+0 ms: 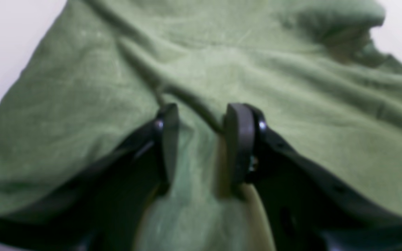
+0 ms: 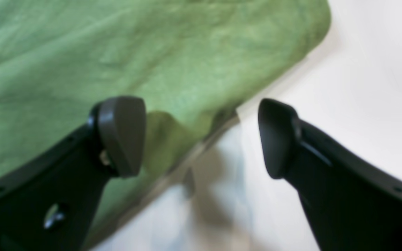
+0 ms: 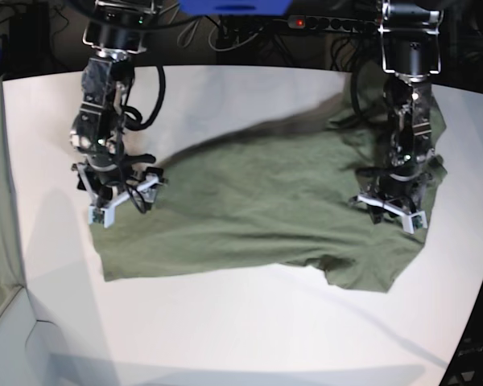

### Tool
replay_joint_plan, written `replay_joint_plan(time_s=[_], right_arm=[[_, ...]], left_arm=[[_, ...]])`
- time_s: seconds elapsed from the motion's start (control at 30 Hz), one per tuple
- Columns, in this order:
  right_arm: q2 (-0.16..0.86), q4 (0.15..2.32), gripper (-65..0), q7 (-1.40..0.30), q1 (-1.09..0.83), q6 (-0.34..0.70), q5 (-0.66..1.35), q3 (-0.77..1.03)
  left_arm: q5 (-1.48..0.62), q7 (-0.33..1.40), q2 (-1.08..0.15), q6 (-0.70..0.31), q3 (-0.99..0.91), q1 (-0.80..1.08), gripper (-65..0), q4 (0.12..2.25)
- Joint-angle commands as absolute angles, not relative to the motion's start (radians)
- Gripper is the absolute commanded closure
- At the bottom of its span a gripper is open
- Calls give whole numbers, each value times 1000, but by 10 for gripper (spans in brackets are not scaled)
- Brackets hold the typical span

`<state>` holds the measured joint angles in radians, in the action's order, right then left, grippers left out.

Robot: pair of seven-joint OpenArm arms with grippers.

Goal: Layout the t-shirt on the table in an organized manner, then fold the t-shirt properly
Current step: 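Press the shirt body with both grippers to smooth it, then grasp the shirt hem with the right gripper and pull it outward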

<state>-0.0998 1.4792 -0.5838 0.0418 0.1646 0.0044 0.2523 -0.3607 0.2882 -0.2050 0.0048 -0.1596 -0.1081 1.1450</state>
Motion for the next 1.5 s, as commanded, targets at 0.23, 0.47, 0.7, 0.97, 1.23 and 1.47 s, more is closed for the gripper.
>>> replay_joint_plan(time_s=[0.23, 0.47, 0.7, 0.97, 1.23, 1.47], right_arm=[[-97, 1385, -510, -561, 96, 171, 8, 255], [-67, 1362, -423, -561, 97, 171, 159, 255], [-30, 1356, -19, -562, 159, 171, 245, 239], [1, 1360, 0, -572, 236, 171, 243, 56], [85, 1354, 0, -573, 291, 170, 127, -361], [45, 1353, -13, -573, 288, 170, -119, -509]], left_arm=[[-360, 265, -217, 4, -163, -131, -225, 1161], [-361, 265, -216, 4, -162, -131, -225, 1161], [-367, 265, -216, 4, -162, -131, -225, 1161], [-369, 265, -214, 4, -162, -120, -225, 1161], [-369, 265, -214, 4, -162, -119, -225, 1161], [-369, 265, -214, 4, -162, -119, -225, 1161]])
